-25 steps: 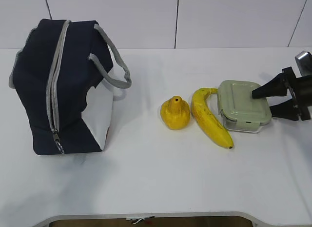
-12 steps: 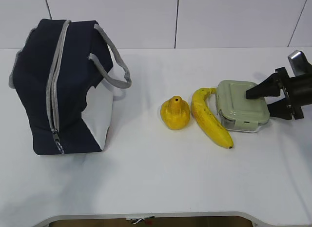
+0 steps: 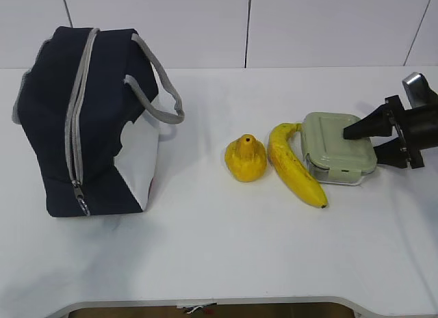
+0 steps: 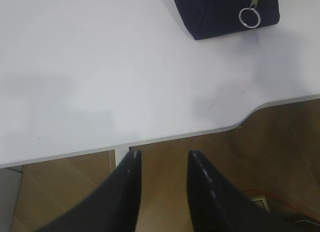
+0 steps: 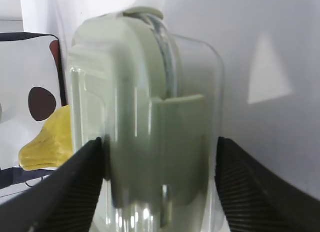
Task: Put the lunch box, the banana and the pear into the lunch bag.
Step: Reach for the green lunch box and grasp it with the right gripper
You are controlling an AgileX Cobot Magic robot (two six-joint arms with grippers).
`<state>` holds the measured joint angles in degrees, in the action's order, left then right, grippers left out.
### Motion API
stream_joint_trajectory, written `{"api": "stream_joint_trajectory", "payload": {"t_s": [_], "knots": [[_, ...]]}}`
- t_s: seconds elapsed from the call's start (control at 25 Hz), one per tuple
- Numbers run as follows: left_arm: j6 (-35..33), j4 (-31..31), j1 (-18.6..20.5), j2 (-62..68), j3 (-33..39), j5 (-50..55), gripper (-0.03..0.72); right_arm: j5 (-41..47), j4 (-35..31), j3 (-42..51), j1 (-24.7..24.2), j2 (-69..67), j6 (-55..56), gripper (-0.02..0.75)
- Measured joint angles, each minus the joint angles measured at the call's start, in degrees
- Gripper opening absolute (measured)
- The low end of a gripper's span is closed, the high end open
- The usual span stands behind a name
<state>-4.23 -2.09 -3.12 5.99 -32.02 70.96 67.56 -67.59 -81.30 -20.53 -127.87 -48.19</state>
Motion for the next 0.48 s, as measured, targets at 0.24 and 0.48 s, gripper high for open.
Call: {"api": "stream_joint_trajectory", "payload": {"t_s": [0.24,0.48], "knots": [[0.00,0.00,0.00,0.00,0.00,0.00,0.244,0.55,-0.36,-0.13,0.00,0.00,0.00,0.432],[0.00,0.00,0.00,0.00,0.00,0.12,0.244,0.60,-0.36,-0.13,0.00,0.00,0.00,0.399]]}}
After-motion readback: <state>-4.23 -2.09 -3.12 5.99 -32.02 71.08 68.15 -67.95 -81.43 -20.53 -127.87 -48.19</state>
